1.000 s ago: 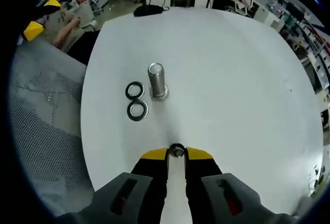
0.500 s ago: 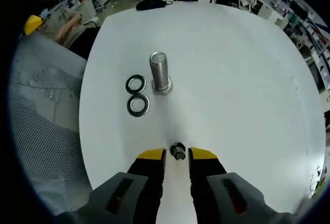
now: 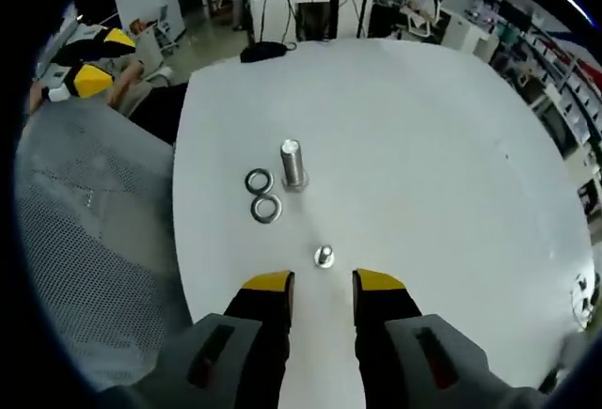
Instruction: Place the washer onto the threaded stud by aligning its center hole with the stud, sliding it down to the base, and recovering from edge contact or off-axis alignment until the washer reaches the visible bottom stop.
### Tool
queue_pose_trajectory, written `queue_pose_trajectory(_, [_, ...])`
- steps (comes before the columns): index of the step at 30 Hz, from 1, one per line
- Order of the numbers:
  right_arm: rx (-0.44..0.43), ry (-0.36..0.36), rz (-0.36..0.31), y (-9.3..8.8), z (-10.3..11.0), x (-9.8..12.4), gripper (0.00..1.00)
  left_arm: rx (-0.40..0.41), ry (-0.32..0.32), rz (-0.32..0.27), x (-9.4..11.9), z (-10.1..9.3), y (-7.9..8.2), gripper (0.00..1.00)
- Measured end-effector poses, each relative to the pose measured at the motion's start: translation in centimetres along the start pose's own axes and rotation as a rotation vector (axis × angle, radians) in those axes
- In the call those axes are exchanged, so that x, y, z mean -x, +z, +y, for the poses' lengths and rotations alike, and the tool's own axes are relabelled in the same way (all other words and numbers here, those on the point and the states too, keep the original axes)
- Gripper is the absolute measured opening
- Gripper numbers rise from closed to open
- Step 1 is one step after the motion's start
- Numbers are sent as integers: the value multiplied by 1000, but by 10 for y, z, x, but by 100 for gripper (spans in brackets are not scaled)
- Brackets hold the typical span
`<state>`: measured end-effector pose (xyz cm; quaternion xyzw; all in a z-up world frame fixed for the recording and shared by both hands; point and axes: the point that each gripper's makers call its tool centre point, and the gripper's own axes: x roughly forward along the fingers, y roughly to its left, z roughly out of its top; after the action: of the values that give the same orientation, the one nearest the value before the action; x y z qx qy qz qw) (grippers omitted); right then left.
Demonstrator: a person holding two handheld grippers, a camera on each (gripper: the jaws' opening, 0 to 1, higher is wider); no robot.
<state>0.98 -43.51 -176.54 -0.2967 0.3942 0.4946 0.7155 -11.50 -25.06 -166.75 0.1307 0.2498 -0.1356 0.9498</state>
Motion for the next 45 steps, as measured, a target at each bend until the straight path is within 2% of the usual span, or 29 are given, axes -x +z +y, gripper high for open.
queue_pose_trajectory(6, [-56, -43, -111, 5, 6, 49, 27, -11, -3, -15, 1, -2, 3, 21])
queue_pose_trajectory(8, [-78, -60, -140, 4, 9, 66, 27, -5, -2, -38, 2, -1, 7, 21])
queue_pose_trajectory(13, [-122, -99, -229, 6, 20, 104, 27, -24, -16, -33, 2, -5, 7, 21])
queue_pose_trajectory(15, [-147, -110, -268, 7, 26, 117, 27, 4, -4, -56, 4, -1, 11, 20])
queue_pose_trajectory(20, [-221, -139, -361, 4, 40, 148, 27, -35, -20, -43, 4, -7, 8, 21])
queue_pose_trajectory(23, [-274, -187, -420, 2, 43, 167, 27, -48, -28, -49, 4, -10, 10, 21])
queue_pose_trajectory(25, [-292, -181, -440, 0, 53, 176, 27, -45, -35, -36, 3, -11, 8, 22])
queue_pose_trajectory(28, [-296, -241, -470, -3, 55, 193, 27, -63, -40, -14, 4, -13, 4, 22])
queue_pose_trajectory(31, [-323, -264, -512, -8, 60, 210, 26, -53, -46, -9, 4, -14, 3, 21])
queue_pose_trajectory(34, [-359, -299, -535, -16, 59, 220, 26, -49, -68, 0, 4, -17, 2, 21])
queue_pose_trajectory(36, [-380, -356, -519, -30, 56, 225, 25, -60, -79, 12, 4, -20, 0, 21])
queue_pose_trajectory(40, [-469, -345, -515, -53, 62, 220, 25, -59, -76, 19, 4, -19, -1, 21])
queue_pose_trajectory(43, [-498, -370, -472, -72, 68, 212, 25, -62, -73, 19, 4, -20, -1, 21])
queue_pose_trajectory(45, [-538, -356, -452, -81, 75, 205, 26, -71, -75, 16, 4, -21, -1, 21])
